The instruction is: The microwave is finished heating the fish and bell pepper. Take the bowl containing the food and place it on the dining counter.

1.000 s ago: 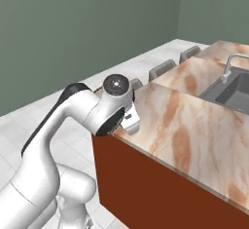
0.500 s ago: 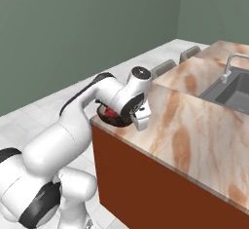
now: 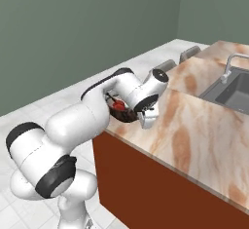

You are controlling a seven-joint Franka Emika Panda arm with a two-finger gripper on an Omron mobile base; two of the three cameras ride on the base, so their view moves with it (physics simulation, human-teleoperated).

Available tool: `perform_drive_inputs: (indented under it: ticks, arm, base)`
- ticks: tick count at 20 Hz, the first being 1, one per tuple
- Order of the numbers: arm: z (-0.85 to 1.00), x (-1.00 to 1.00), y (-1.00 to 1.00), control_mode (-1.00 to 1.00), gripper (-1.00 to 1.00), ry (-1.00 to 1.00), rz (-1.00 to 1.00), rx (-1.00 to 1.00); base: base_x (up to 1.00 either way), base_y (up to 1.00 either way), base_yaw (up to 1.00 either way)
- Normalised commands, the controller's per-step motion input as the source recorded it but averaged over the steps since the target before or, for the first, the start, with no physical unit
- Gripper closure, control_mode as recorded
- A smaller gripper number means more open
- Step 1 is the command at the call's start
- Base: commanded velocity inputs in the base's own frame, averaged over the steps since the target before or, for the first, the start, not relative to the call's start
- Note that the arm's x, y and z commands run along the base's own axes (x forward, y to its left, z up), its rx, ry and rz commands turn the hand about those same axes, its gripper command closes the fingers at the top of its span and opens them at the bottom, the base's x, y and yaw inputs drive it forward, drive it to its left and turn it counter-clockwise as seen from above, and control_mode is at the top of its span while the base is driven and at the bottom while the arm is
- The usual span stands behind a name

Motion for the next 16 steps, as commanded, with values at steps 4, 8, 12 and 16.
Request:
perform_drive_inputs:
  ticks: [4, 8, 12, 16]
  arm:
    - [-0.24, 0.59, 0.06, -1.0, 1.0, 0.0, -0.11, 0.01]
    - [-0.32, 0.92, 0.14, -1.0, 1.0, 0.0, -0.13, -0.02]
    - [-0.4, 0.93, 0.04, -1.0, 1.0, 0.0, -0.1, -0.04]
    - [-0.66, 0.75, 0.0, -1.0, 1.0, 0.0, -0.04, -0.07]
  base:
    - [0.0, 0.0, 0.0]
    - [0.0, 0.0, 0.0]
    - [0.0, 0.0, 0.0]
    - [0.0, 0.0, 0.0]
